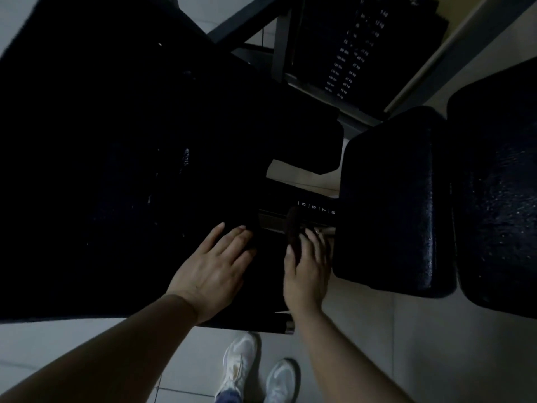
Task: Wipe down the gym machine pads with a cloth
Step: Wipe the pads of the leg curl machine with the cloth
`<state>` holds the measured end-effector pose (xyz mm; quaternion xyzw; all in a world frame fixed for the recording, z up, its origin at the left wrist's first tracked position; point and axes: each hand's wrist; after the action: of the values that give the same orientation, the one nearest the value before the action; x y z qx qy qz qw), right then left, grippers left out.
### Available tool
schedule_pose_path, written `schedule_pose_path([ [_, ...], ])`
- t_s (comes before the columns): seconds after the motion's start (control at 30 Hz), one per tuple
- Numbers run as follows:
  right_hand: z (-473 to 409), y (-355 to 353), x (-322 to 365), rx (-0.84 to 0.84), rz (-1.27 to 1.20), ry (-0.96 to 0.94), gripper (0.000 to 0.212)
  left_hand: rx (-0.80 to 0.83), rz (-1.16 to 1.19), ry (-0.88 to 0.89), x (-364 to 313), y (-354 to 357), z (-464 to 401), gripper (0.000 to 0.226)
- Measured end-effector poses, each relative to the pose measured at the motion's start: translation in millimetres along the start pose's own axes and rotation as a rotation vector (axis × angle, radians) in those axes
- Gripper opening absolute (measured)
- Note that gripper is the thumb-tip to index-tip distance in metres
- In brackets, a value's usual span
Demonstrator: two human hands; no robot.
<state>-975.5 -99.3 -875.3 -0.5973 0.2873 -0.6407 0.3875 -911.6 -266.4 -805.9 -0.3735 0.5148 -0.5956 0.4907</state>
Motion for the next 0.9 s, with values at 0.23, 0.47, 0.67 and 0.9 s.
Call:
schedule_pose_path([
  [0.23, 50, 5, 11, 0.063, 0.106, -0.167, 0.050, 0.003, -0.001, 0.004, 0, 1, 1, 0.047],
  [0.47, -62, -2, 25, 0.269, 0.048, 0.191, 0.046, 0.009, 0.002, -0.026, -1, -2, -2, 0.048],
  [0.67, 17, 6, -11, -0.071, -0.090, 0.087, 0.055, 0.016, -0.002, -0.023, -2, -1, -2, 0.047],
  [0.9, 102, 23, 8, -0.037, -0.047, 0.057, 0.051, 0.022, 0.011, -0.018, -1, 0, -1, 0.048],
])
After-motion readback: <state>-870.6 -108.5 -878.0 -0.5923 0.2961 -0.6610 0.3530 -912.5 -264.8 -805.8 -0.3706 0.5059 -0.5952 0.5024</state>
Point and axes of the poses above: each hand's wrist, its own z-axis away from the middle knuckle, its own y-axis out of the palm, x = y × z, and after that the axes turned 5 degrees about y, right-handed
